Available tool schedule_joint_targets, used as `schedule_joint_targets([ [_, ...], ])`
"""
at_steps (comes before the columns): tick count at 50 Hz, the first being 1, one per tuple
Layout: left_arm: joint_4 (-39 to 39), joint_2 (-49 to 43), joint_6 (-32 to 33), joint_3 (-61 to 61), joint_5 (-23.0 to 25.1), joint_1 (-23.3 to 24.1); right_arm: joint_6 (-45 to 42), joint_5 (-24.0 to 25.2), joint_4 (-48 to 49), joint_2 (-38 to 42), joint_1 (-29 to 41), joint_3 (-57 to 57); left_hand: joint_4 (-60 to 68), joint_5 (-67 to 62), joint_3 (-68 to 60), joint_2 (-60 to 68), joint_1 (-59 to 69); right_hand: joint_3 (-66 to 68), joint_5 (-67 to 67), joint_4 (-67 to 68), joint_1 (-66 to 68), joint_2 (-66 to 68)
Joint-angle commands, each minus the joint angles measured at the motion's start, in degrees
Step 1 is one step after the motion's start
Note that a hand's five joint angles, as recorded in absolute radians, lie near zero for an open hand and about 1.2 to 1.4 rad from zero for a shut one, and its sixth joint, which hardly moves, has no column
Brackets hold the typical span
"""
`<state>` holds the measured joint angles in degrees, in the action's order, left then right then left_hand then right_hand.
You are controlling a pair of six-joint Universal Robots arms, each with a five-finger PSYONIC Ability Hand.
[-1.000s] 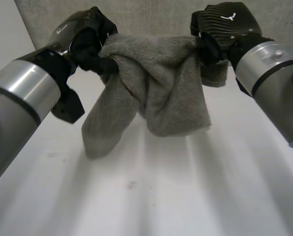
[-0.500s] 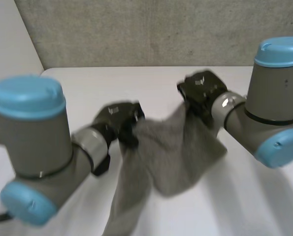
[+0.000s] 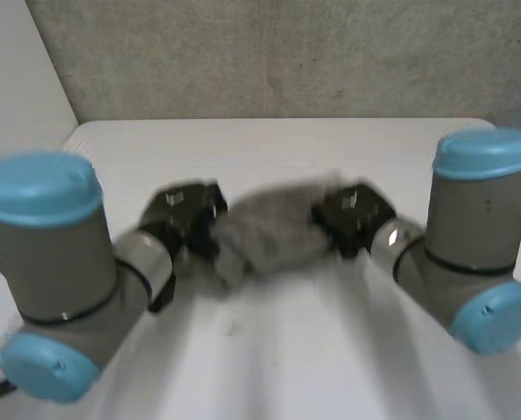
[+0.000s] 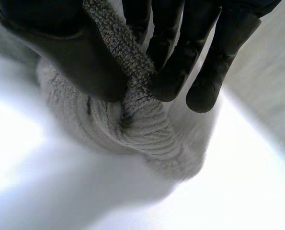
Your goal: Fold the towel.
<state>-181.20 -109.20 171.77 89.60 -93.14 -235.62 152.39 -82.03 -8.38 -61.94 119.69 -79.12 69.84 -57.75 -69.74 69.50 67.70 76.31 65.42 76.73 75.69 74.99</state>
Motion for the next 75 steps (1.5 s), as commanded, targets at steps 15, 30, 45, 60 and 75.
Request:
schedule_joint_targets([
  [15,1.3,7.5,2.6,16.8,8.9,1.8,-3.3,0.9,-9.6,-12.0,-0.4,-16.2,-45.1,43.0,45.0,-44.8,-43.0,-57.4,-56.5,-57.9,-56.8,-56.1],
  [30,0.8,14.8,3.2,13.0,9.5,-9.5,15.0,2.8,-6.5,-9.6,-2.2,-0.3,-50.0,47.9,49.9,-49.7,-47.9,-66.3,-65.4,-66.7,-65.7,-65.0],
  [45,1.7,3.2,4.2,10.2,14.7,-17.1,18.6,5.2,-12.7,9.4,0.7,14.3,-43.2,41.1,43.1,-42.8,-41.0,-63.2,-62.3,-63.6,-62.6,-61.9],
  [60,3.7,0.2,12.0,14.2,17.1,-18.5,18.2,7.0,-11.7,10.8,2.5,10.4,-35.2,33.1,35.1,-34.9,-33.1,-27.4,-26.6,-27.9,-26.8,-26.1],
  [75,3.6,-1.0,11.9,14.5,17.6,-18.1,17.7,6.1,-8.1,0.0,2.5,5.3,-36.9,34.8,36.8,-36.6,-34.8,3.7,4.6,3.3,4.3,5.0],
])
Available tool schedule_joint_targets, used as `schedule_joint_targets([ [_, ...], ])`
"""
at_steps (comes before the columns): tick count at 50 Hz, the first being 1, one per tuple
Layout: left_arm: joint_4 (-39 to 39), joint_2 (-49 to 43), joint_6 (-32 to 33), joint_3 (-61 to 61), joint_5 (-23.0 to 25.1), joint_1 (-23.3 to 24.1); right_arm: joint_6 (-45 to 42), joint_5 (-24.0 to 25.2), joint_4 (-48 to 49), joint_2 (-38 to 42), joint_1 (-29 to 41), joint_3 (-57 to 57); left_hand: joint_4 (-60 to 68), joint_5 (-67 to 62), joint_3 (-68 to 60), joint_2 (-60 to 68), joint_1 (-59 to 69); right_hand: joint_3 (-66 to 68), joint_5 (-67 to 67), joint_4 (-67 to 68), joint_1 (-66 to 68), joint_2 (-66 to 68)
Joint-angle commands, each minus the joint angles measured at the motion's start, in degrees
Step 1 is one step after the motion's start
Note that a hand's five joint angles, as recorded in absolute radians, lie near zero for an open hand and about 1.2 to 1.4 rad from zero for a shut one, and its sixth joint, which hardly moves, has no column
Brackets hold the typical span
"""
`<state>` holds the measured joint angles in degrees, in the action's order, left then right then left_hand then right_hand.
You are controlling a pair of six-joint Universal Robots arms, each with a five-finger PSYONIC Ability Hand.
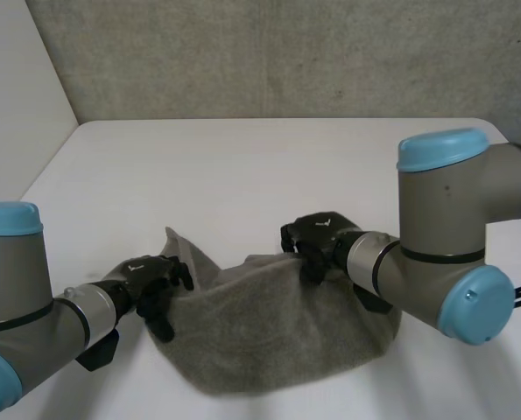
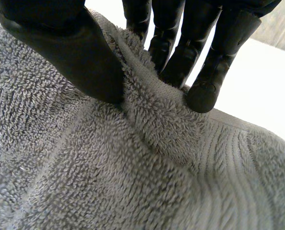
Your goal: Fold the towel.
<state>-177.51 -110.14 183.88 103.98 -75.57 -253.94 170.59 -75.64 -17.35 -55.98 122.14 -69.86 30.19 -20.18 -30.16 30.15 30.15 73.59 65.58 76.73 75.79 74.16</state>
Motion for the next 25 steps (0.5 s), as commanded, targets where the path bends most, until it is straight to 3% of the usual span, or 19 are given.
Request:
schedule_joint_targets([
  [1,-0.1,-0.1,-0.2,0.1,0.1,0.2,-0.5,-0.3,0.8,-6.0,0.0,-4.0,2.7,-2.7,-2.8,2.8,2.8,6.4,4.4,3.3,4.2,5.8],
  [17,-1.8,-2.2,-0.2,-0.6,0.0,1.2,-5.7,0.0,5.9,-16.8,-1.9,-17.9,7.4,-7.4,-7.5,7.5,7.5,6.4,4.4,3.3,4.2,5.8],
  [19,-1.9,-2.5,-0.2,-0.9,0.0,1.4,-6.2,-0.1,6.1,-18.6,-1.9,-18.7,29.9,-29.9,-29.9,29.9,29.9,6.4,4.4,3.3,4.2,5.8],
  [20,-1.9,-2.5,-0.2,-0.9,0.0,1.4,-6.2,-0.1,6.1,-18.6,-1.9,-18.7,30.0,-30.0,-30.0,30.0,30.0,6.4,4.4,3.3,4.2,5.8],
  [21,-2.0,-2.5,-0.2,-1.1,-0.1,1.7,-6.6,-0.2,6.3,-19.4,-2.0,-18.8,42.1,-42.1,-42.2,42.2,42.2,6.4,4.4,3.3,4.2,5.8],
  [25,-2.4,-2.5,-0.1,-2.6,-0.2,2.5,-7.8,-0.4,6.9,-20.0,-2.4,-18.1,49.8,-49.8,-49.8,49.9,49.8,6.4,4.4,3.3,4.2,5.8],
])
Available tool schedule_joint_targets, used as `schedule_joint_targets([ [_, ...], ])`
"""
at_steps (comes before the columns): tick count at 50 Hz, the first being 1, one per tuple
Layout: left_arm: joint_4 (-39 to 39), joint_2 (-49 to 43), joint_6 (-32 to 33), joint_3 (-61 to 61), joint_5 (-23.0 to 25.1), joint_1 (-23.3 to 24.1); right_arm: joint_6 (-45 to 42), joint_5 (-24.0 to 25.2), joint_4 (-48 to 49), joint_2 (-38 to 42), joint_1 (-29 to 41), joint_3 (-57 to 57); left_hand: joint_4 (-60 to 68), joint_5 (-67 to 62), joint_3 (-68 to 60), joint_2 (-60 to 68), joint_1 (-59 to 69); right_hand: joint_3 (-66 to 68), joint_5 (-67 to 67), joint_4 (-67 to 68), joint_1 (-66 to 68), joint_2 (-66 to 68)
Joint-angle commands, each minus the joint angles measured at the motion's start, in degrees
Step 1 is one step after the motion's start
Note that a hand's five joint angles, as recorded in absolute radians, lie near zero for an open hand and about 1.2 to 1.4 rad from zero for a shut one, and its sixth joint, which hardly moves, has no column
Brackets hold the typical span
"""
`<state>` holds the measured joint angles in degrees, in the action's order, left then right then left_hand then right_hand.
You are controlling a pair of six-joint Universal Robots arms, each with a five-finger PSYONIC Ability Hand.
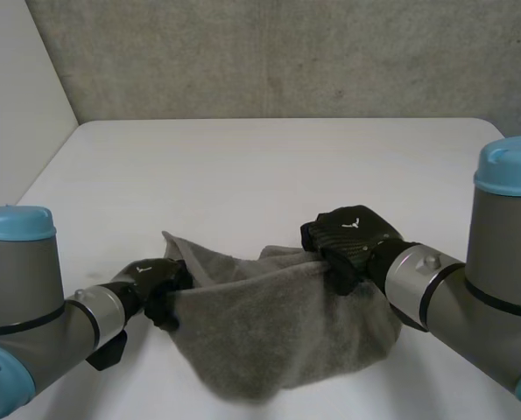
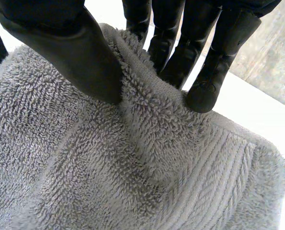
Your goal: Fold the towel.
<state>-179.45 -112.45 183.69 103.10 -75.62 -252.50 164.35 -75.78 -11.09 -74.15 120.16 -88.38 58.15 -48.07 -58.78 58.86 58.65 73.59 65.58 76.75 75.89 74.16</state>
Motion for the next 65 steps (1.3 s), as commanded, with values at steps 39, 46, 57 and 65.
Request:
schedule_joint_targets([
  [39,-13.6,1.8,-13.4,-4.2,-16.1,6.2,-15.0,-4.3,18.5,14.0,-1.1,1.3,21.8,-21.9,-21.2,21.1,21.4,-9.2,-11.1,-12.3,-11.5,-9.7],
  [46,-13.4,1.3,-10.1,-1.5,-16.1,6.8,-13.8,-4.6,19.0,13.8,-2.6,-2.3,21.8,-21.9,-21.2,21.1,21.4,-29.5,-31.5,-32.7,-31.8,-30.1],
  [57,-13.5,8.5,-10.2,0.7,-16.1,8.0,-3.7,-4.4,20.4,7.8,-8.7,-5.2,21.8,-21.9,-21.2,21.1,21.4,-39.8,-41.8,-42.9,-42.1,-40.4],
  [65,-13.3,12.4,-10.3,0.8,-16.2,7.8,1.4,-4.7,19.3,5.8,-13.3,-5.9,21.8,-21.9,-21.2,21.1,21.4,-38.4,-40.4,-41.6,-40.7,-39.0],
])
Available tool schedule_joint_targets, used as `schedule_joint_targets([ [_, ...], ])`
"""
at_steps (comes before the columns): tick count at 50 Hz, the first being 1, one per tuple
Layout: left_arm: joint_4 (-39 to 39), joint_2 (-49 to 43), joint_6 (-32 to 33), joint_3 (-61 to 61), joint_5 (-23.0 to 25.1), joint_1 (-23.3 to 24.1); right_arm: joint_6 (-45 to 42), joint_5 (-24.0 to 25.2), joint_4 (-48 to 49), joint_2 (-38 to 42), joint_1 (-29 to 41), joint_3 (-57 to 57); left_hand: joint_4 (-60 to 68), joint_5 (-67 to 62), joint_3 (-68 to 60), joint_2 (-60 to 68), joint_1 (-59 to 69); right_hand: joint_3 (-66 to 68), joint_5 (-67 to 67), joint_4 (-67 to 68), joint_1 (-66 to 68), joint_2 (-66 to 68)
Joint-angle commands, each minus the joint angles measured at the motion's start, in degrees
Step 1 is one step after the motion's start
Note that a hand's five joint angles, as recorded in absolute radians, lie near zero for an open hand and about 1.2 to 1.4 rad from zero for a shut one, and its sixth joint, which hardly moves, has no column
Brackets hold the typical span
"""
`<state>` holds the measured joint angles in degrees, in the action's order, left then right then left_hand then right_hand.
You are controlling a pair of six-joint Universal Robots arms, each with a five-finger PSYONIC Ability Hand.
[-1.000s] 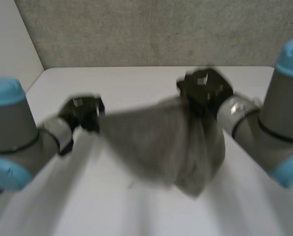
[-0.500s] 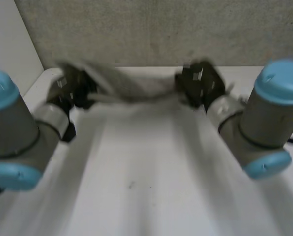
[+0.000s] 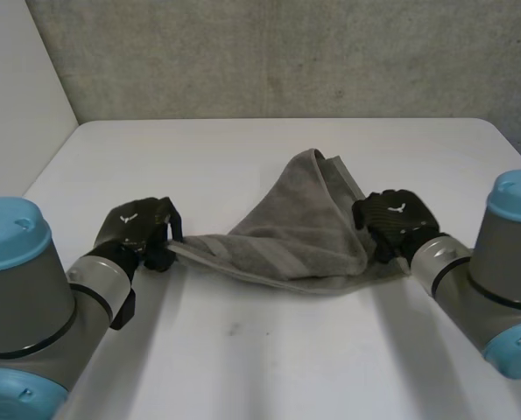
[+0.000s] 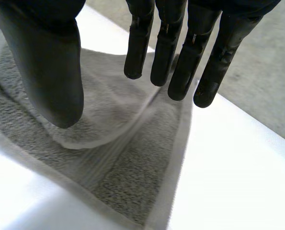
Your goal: Fold the towel.
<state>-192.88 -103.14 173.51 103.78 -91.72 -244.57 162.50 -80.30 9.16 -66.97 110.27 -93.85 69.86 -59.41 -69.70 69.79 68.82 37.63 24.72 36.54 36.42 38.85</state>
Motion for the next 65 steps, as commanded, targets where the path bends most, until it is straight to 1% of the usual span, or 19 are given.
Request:
schedule_joint_targets([
  [1,0.1,3.1,-0.1,0.1,-0.1,-0.1,3.2,-0.2,-2.0,-1.4,-4.8,-0.6,10.1,-10.6,-10.3,10.2,11.2,-2.8,0.1,-1.7,-1.6,-4.0],
  [5,0.8,5.6,-0.2,-0.2,-0.1,-0.3,3.2,-0.1,-6.0,-0.8,-7.0,-0.5,10.1,-10.6,-10.3,10.2,11.2,-7.2,-4.3,-6.1,-6.0,-8.4],
  [7,0.9,6.5,-0.1,-0.4,-0.1,-0.2,3.2,0.8,-9.8,0.3,-8.5,-0.4,10.1,-10.6,-10.3,10.2,11.2,-21.3,-18.3,-20.2,-20.0,-22.5],
  [10,1.1,7.9,-0.2,-1.4,-0.1,-0.1,3.3,3.4,-11.6,1.7,-9.4,-0.4,10.1,-10.6,-10.3,10.2,11.2,-27.4,-24.4,-26.3,-26.1,-28.6],
  [16,2.4,10.2,-0.3,-4.3,-0.1,1.2,5.4,8.4,-11.9,2.5,-9.1,-0.5,10.1,-10.6,-10.3,10.2,11.2,-27.6,-24.7,-26.5,-26.4,-28.9],
  [18,3.5,10.6,-0.3,-5.2,-0.2,2.0,9.5,10.3,-11.8,3.0,-8.7,0.1,10.1,-10.6,-10.3,10.2,11.2,-27.6,-24.7,-26.5,-26.4,-28.9],
  [26,8.4,11.2,-1.1,-10.3,-0.4,4.9,18.5,11.7,-10.8,5.0,-5.7,2.3,10.1,-10.6,-10.3,10.2,11.2,-27.6,-24.6,-26.5,-26.3,-28.8],
  [32,10.7,11.2,-2.7,-14.4,-0.5,5.7,20.9,11.4,-10.6,8.5,-0.7,4.9,10.1,-10.6,-10.3,10.2,11.2,-27.0,-24.1,-26.0,-25.8,-28.3],
  [40,15.6,11.3,-6.2,-21.2,-0.5,5.3,21.9,10.3,-10.3,13.1,2.8,7.2,10.1,-10.6,-10.3,10.2,11.2,-26.4,-23.5,-25.3,-25.2,-27.6],
  [42,16.1,11.3,-6.6,-21.6,-0.6,5.2,21.9,9.6,-10.0,13.5,3.0,7.4,10.1,-10.6,-10.3,10.2,11.2,-22.3,-19.4,-21.2,-21.1,-23.6],
  [44,16.3,11.3,-6.9,-21.7,-0.5,5.2,21.9,7.4,-7.7,13.5,3.0,7.3,10.1,-10.6,-10.3,10.2,11.2,-2.3,0.6,-1.2,-1.1,-3.5],
  [45,16.3,11.3,-6.9,-21.5,-0.6,5.1,21.9,7.4,-7.7,13.5,3.0,7.3,10.1,-10.6,-10.3,10.2,11.2,-2.2,0.8,-1.1,-0.9,-3.4],
  [47,16.3,11.4,-7.0,-21.2,-0.6,5.0,21.5,3.9,-4.3,11.3,2.3,6.7,10.1,-10.6,-10.3,10.2,11.2,27.8,30.7,28.9,29.0,26.6],
  [51,16.5,11.2,-6.8,-19.5,-0.7,3.8,20.6,1.5,-2.9,7.1,2.1,6.7,10.1,-10.6,-10.3,10.2,11.2,36.0,38.9,37.1,37.3,34.8],
  [52,16.5,11.2,-6.8,-19.5,-0.7,3.7,19.6,1.1,-3.1,4.8,2.1,6.8,10.1,-10.6,-10.3,10.2,11.2,42.0,44.9,43.1,43.2,40.8],
  [56,16.3,11.2,-6.3,-17.2,-0.6,0.1,15.2,1.0,-3.2,-0.2,0.1,6.5,10.1,-10.6,-10.3,10.2,11.2,42.4,45.3,43.5,43.6,41.1],
  [58,16.3,11.2,-6.4,-16.4,-0.1,-2.4,10.1,0.9,-3.4,-4.0,-1.4,6.0,10.1,-10.6,-10.3,10.2,11.2,42.4,45.3,43.5,43.6,41.1],
  [62,16.5,11.2,-6.4,-15.9,0.0,-3.8,4.1,0.6,-4.6,-6.2,-1.6,5.9,10.1,-10.6,-10.3,10.2,11.2,42.4,45.3,43.5,43.6,41.1],
  [65,16.4,11.2,-6.3,-14.9,0.0,-4.3,0.8,0.5,-7.6,-6.5,-1.6,5.9,10.1,-10.6,-10.3,10.2,11.2,29.4,32.3,30.5,30.6,28.2],
])
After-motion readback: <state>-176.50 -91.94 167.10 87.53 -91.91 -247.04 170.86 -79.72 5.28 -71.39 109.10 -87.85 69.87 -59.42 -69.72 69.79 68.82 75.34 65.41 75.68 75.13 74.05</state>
